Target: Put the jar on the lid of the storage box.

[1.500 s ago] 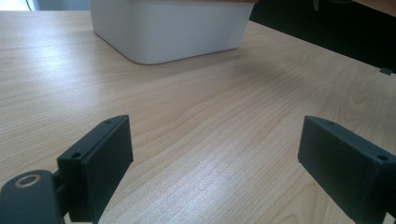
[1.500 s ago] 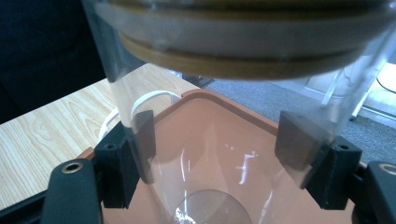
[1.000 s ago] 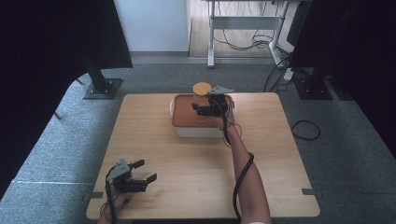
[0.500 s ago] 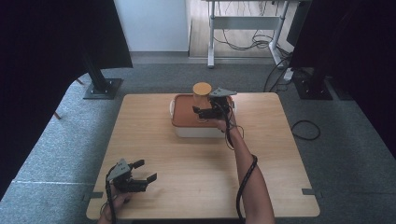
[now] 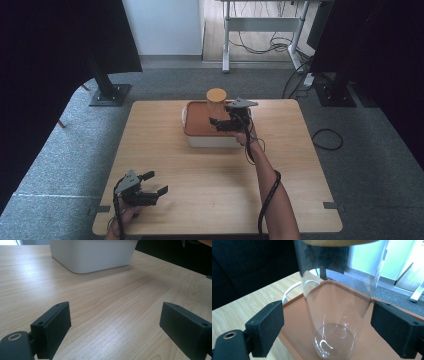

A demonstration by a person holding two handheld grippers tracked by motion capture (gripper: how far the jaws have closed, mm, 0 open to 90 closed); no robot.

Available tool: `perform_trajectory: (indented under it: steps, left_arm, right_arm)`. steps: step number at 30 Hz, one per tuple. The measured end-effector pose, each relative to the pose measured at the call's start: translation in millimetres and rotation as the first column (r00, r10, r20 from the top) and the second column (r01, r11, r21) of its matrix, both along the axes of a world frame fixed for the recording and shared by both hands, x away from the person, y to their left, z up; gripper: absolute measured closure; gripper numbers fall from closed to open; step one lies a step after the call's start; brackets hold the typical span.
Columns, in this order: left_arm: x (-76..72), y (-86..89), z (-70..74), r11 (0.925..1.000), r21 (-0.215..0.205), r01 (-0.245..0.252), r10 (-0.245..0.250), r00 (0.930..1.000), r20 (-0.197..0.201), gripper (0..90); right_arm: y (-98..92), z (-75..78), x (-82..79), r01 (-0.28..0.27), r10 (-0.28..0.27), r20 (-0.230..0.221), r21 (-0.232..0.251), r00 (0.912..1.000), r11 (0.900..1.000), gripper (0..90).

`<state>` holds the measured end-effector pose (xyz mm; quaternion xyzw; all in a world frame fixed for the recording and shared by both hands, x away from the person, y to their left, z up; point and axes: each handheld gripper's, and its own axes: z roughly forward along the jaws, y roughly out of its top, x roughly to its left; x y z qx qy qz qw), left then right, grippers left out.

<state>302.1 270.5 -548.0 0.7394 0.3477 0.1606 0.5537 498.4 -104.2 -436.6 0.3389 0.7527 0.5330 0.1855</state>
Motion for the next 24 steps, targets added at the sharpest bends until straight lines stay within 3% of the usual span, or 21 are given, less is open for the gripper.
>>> perform_trajectory:
  steps: [13, 24]
  left_arm:
    - [-0.5, -0.9, 0.1, 0.9999, 0.009, -0.011, 0.011, 0.9999, 0.003, 9.7]
    - [-0.7, -1.6, 0.2, 0.9997, 0.016, -0.017, 0.017, 0.9998, 0.004, 9.7]
  right_arm:
    - [-8.0, 5.3, -25.5, -0.049, 0.05, 0.038, -0.018, 0.9981, 0.999, 11.2]
    - [-19.5, 12.4, -51.0, -0.073, 0.073, 0.084, -0.003, 0.9938, 0.997, 11.9]
